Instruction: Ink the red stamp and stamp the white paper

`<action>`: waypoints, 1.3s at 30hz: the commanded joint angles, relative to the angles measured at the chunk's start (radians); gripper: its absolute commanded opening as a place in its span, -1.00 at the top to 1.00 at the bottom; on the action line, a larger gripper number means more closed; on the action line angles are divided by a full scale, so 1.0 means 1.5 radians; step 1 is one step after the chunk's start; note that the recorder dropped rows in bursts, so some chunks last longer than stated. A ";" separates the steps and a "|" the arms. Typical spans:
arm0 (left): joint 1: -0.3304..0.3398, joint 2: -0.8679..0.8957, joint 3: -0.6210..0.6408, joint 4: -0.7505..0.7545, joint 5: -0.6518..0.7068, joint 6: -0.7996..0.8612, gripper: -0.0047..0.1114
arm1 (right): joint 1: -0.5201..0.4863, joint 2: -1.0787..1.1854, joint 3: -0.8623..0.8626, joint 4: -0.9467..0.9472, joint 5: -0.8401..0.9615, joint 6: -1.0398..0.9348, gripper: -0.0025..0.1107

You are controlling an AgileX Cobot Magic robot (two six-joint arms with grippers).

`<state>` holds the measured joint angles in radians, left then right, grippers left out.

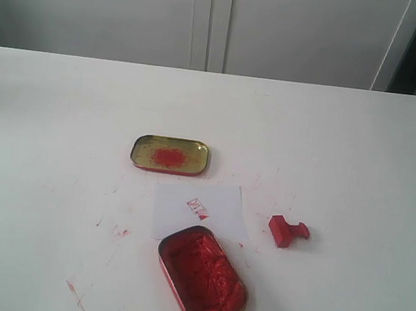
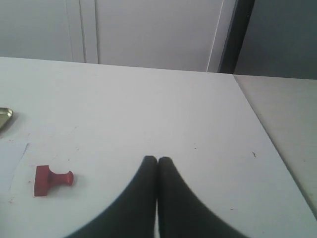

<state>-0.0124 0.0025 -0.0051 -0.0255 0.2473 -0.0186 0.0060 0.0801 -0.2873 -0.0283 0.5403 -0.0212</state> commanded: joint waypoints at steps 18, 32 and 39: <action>0.000 -0.002 0.003 0.001 -0.001 0.000 0.92 | -0.004 -0.001 0.149 -0.026 -0.116 0.002 0.96; 0.000 -0.002 0.003 0.001 -0.001 0.000 0.92 | -0.004 -0.001 0.192 -0.026 -0.167 0.002 0.96; 0.000 -0.002 0.003 0.001 -0.001 0.000 0.92 | -0.004 -0.001 0.192 -0.026 -0.166 0.002 0.96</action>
<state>-0.0124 0.0025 -0.0051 -0.0255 0.2473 -0.0186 0.0060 0.0801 -0.0057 -0.0612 0.3049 -0.0195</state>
